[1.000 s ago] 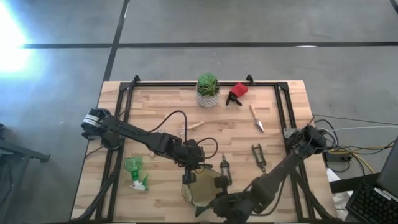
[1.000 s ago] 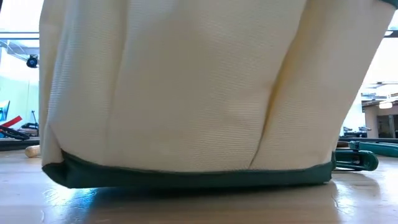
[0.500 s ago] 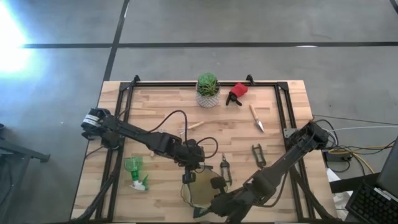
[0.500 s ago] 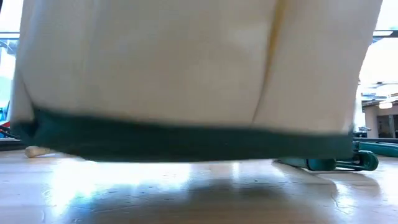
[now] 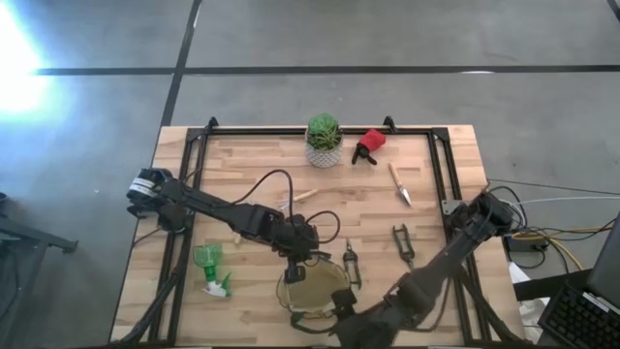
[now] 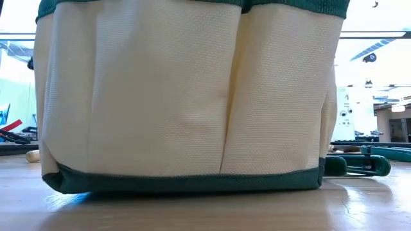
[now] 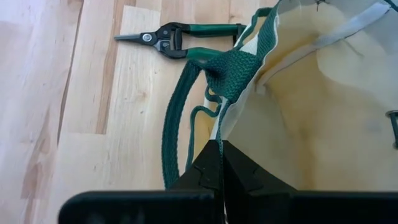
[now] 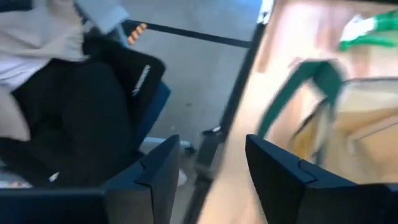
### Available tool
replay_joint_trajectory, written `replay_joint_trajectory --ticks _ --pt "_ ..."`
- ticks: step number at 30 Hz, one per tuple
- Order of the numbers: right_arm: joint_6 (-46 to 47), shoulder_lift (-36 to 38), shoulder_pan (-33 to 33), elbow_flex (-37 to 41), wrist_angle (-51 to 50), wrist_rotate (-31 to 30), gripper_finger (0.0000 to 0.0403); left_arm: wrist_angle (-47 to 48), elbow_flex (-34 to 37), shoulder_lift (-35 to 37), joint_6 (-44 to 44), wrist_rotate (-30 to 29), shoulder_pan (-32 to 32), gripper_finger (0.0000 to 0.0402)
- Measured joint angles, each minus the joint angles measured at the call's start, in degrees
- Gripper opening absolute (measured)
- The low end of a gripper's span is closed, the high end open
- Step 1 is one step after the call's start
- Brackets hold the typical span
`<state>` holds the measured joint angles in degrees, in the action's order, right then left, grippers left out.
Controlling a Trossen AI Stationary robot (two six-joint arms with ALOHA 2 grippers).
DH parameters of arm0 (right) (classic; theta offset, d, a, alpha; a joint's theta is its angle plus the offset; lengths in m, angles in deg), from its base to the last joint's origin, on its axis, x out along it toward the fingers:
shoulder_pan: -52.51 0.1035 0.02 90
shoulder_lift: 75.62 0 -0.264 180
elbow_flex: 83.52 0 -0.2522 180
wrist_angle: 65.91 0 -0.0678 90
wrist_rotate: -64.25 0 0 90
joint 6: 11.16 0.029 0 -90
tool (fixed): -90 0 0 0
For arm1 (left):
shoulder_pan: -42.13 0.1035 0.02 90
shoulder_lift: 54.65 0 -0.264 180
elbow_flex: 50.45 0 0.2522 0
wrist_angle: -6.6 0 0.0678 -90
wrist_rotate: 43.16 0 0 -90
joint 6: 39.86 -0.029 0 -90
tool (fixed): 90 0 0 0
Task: Pick & Place Garden tools in Gardening bag
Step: Move the white gardening bag to the center of the table
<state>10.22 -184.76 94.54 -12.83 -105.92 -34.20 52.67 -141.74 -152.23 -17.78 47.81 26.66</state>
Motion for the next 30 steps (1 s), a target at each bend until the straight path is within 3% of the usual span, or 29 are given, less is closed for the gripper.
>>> replay_joint_trajectory --ticks 3,7,10,15,17,25,30 --pt "1.9 0.3 1.6 0.0 -2.0 -1.7 0.0183 0.0 0.0 0.0 0.0 0.0 0.1 0.0000" --pt "5.1 0.5 4.3 0.0 -8.4 -10.0 0.0163 0.0 0.0 0.0 0.0 0.0 0.1 0.0000" --pt "11.4 0.6 6.2 0.0 -15.2 -15.9 0.0126 0.1 0.0 0.0 0.3 0.0 0.1 0.0000" --pt "30.2 0.6 8.5 0.3 -32.9 -25.5 0.0026 0.1 0.0 0.0 0.5 0.0 0.2 0.0000" --pt "37.3 0.5 9.3 1.1 -38.1 -28.9 0.0016 0.1 0.0 0.0 0.5 0.0 0.2 0.0000" --pt "53.3 0.5 10.5 4.3 -47.4 -30.8 0.0008 0.1 0.0 0.0 1.0 0.0 0.2 0.0000" --pt "56.3 0.7 11.4 5.9 -50.9 -32.2 0.0008 0.1 0.0 0.0 1.1 0.0 0.2 0.0000"
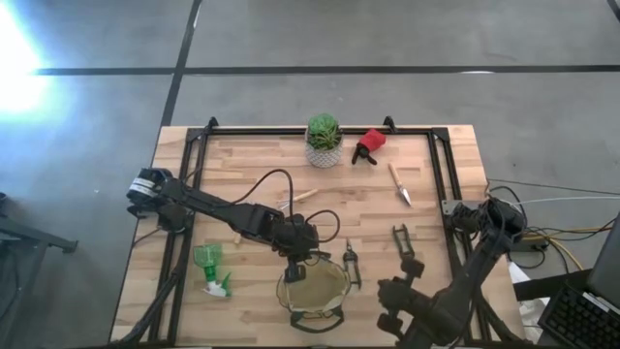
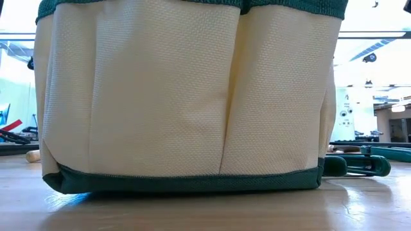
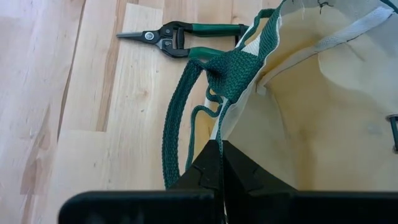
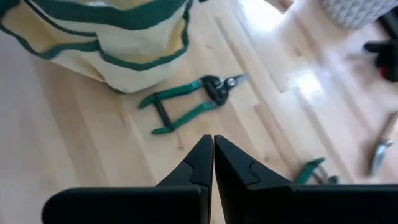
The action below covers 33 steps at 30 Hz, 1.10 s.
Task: Pick & Place Garden tools in Gardening bag
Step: Move the white gardening bag to the center of the table
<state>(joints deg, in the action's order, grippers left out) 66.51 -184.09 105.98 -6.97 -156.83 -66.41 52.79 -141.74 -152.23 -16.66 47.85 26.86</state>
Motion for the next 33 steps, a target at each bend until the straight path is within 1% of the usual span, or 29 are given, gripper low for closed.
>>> replay_joint_trajectory --ticks 3,6,8,11,13,14,17,20,22,24,27,33 --pt "-0.6 1.5 1.4 2.5 0.3 -2.9 0.0008 0.0 0.0 0.0 0.0 0.0 0.0 0.0000" --pt "-0.9 6.0 2.8 7.3 3.6 -5.4 0.0008 0.0 0.0 0.0 0.0 0.2 0.0 0.0000" --pt "-1.8 11.2 3.7 12.8 8.4 -6.9 0.0008 0.0 0.0 0.0 0.1 0.6 0.1 0.0000" --pt "-5.4 21.8 4.4 23.1 18.7 -8.5 0.0008 0.0 0.0 0.0 0.2 0.6 0.2 0.0000" --pt "-9.1 29.9 4.3 30.7 28.2 -8.6 0.0008 0.0 0.0 0.0 0.3 0.6 0.2 0.0000" --pt "-12.1 34.4 4.3 34.9 34.9 -8.5 0.0008 0.0 0.0 0.0 0.3 0.6 0.2 0.0000" --pt "-25.7 45.3 4.2 46.0 57.2 -8.1 0.0008 0.0 0.0 0.0 0.5 0.7 0.2 0.0000" --pt "-38.9 52.9 4.3 54.9 77.0 -7.3 0.0008 0.0 0.0 0.0 1.0 0.7 0.3 0.0000" --pt "-44.8 56.5 4.3 59.0 85.5 -7.1 0.0008 0.0 0.0 0.0 2.4 0.6 0.4 0.0000" --pt "-48.1 58.9 4.3 61.6 88.3 -7.1 0.0008 -0.2 0.0 0.0 3.9 -0.4 0.5 0.0000" --pt "-49.3 61.1 4.3 63.5 88.0 -8.3 0.0008 -0.4 0.0 0.0 6.6 -3.4 0.6 0.0000" --pt "-51.0 61.4 4.3 64.4 87.6 -8.9 0.0008 -0.7 0.0 0.9 12.1 -8.7 0.7 0.0000"
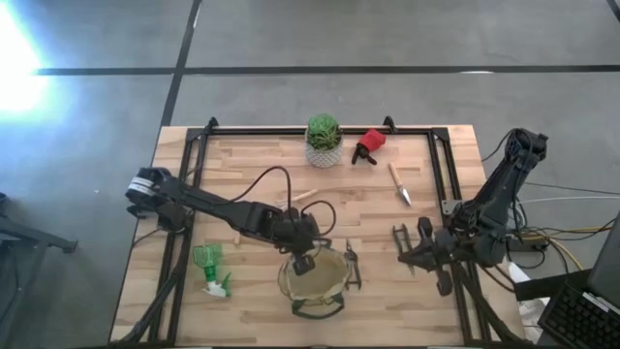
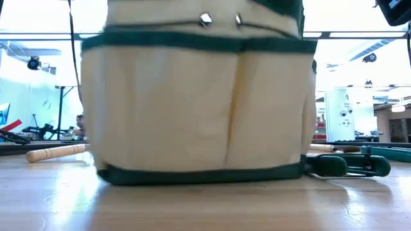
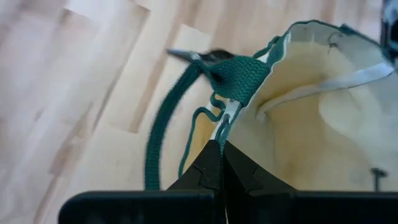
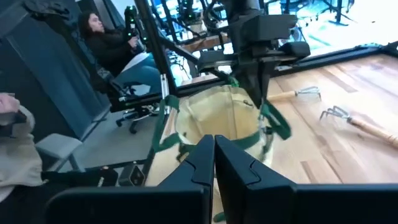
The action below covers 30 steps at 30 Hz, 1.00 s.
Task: Pick & Place Garden tools in Gardening bag
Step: Move the white gardening bag to the center of the table
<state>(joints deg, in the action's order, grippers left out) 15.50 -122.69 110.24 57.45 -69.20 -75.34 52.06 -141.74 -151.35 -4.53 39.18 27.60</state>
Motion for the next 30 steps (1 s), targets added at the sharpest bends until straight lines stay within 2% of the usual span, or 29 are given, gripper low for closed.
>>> replay_joint_trajectory --ticks 3,10,19,30 --pt "-2.6 -0.5 0.0 -0.8 -1.0 -0.1 0.0008 -0.2 0.0 0.2 1.4 -2.3 0.8 0.0000" --pt "-7.4 -1.3 0.0 -2.6 -1.2 -0.1 0.0008 -0.7 0.4 0.1 1.1 -2.0 4.4 0.0000" --pt "-7.9 -1.4 0.0 -2.7 -1.5 -0.1 0.0008 -1.1 2.3 0.1 -3.7 7.8 6.2 0.0002" --pt "-7.3 -1.4 0.0 -2.7 -1.5 -0.1 0.0008 -0.6 2.4 0.2 -5.2 8.5 6.3 0.0078"
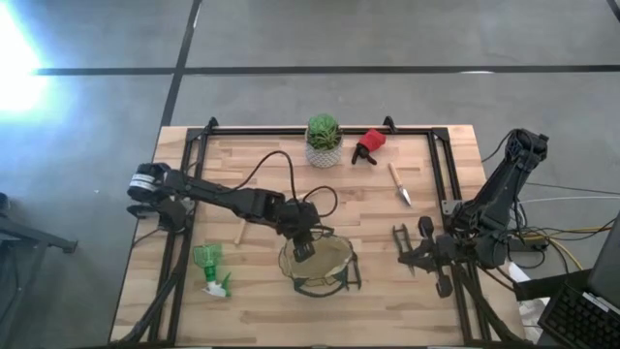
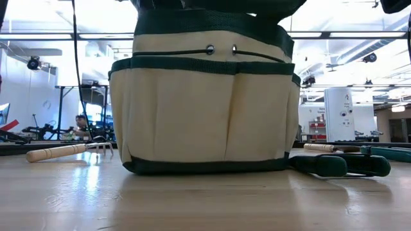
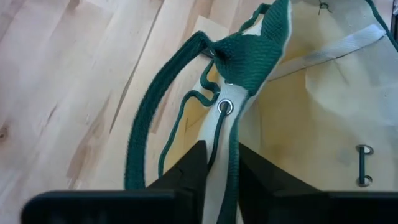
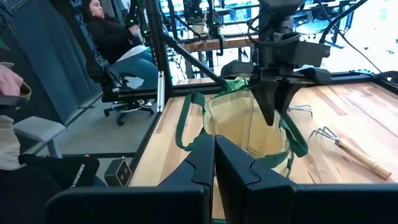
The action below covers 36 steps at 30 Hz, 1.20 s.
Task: Pick & Place Garden tools in Gardening bag
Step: Move the white gardening bag to the center of the table, then put the right green shear scissors into the white gardening bag
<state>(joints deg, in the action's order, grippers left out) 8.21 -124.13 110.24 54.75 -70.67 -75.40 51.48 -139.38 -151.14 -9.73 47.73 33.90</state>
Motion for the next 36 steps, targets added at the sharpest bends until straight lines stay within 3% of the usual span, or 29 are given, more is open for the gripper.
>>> replay_joint_trajectory --ticks 10,14,20,26,30,36 --pt "0.1 0.0 0.0 0.0 0.1 0.0 0.0008 1.2 -1.6 0.2 -1.3 0.4 0.0 0.0206" --pt "0.2 0.0 0.0 0.0 0.1 0.1 0.0008 3.8 -3.9 0.3 -3.9 3.2 0.3 0.0235" --pt "0.2 0.0 0.0 0.0 0.1 0.1 0.0008 11.4 -8.4 2.8 -7.4 4.1 0.8 0.0240" --pt "0.2 -0.4 0.0 0.1 0.1 0.1 0.0008 12.0 -8.7 11.2 -10.3 2.8 0.8 0.0226" --pt "1.0 -1.8 0.0 0.2 0.0 0.2 0.0008 12.7 -7.2 18.6 -10.4 -1.7 0.3 0.0218" --pt "3.1 -4.1 0.0 0.2 -0.1 0.2 0.0008 12.8 -1.4 30.8 -9.6 -13.1 -1.9 0.0213"
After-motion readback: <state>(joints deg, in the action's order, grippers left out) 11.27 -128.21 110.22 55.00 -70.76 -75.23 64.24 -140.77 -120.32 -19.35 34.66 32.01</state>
